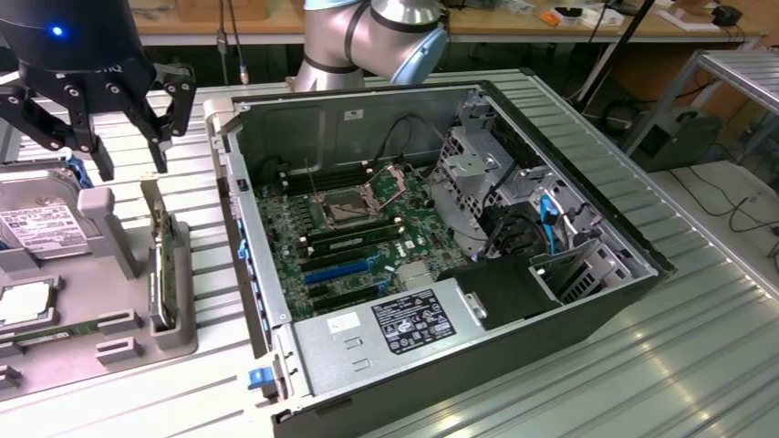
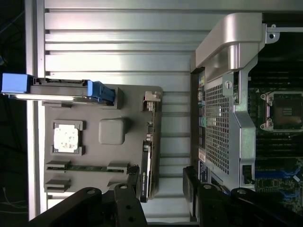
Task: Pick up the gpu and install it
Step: 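Pick up the gpu and move the gpu toward the slot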
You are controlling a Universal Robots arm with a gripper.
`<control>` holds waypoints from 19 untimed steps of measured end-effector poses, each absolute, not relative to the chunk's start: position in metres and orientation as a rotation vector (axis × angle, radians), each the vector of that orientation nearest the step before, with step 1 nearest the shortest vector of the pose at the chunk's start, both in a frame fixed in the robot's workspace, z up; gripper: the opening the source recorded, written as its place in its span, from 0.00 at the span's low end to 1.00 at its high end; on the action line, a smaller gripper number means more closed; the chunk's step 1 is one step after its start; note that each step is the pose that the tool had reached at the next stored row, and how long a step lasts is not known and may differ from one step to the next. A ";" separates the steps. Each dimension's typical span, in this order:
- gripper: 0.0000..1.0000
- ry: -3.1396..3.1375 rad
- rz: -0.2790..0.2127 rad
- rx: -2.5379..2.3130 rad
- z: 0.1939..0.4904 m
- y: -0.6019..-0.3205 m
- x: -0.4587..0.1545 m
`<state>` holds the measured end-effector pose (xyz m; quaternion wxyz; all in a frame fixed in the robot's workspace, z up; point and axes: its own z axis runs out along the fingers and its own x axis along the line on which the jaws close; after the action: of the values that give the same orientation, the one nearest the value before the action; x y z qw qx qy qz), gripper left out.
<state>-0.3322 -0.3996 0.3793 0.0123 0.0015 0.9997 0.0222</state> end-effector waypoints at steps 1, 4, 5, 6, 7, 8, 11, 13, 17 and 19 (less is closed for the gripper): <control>0.50 3.116 0.069 0.005 0.379 -0.400 -0.332; 0.50 3.116 0.069 0.005 0.377 -0.400 -0.332; 0.50 3.116 0.069 0.005 0.377 -0.400 -0.332; 0.50 3.116 0.069 0.005 0.376 -0.400 -0.332; 0.50 3.116 0.069 0.005 0.375 -0.400 -0.332; 0.50 3.116 0.069 0.005 0.374 -0.400 -0.332; 0.50 3.116 0.069 0.005 0.372 -0.400 -0.332; 0.50 3.116 0.069 0.005 0.371 -0.400 -0.332; 0.50 3.116 0.069 0.005 0.368 -0.400 -0.332; 0.50 3.116 0.069 0.005 0.366 -0.400 -0.332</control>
<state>-0.3322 -0.3996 0.3664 0.0123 0.0015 0.9997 0.0222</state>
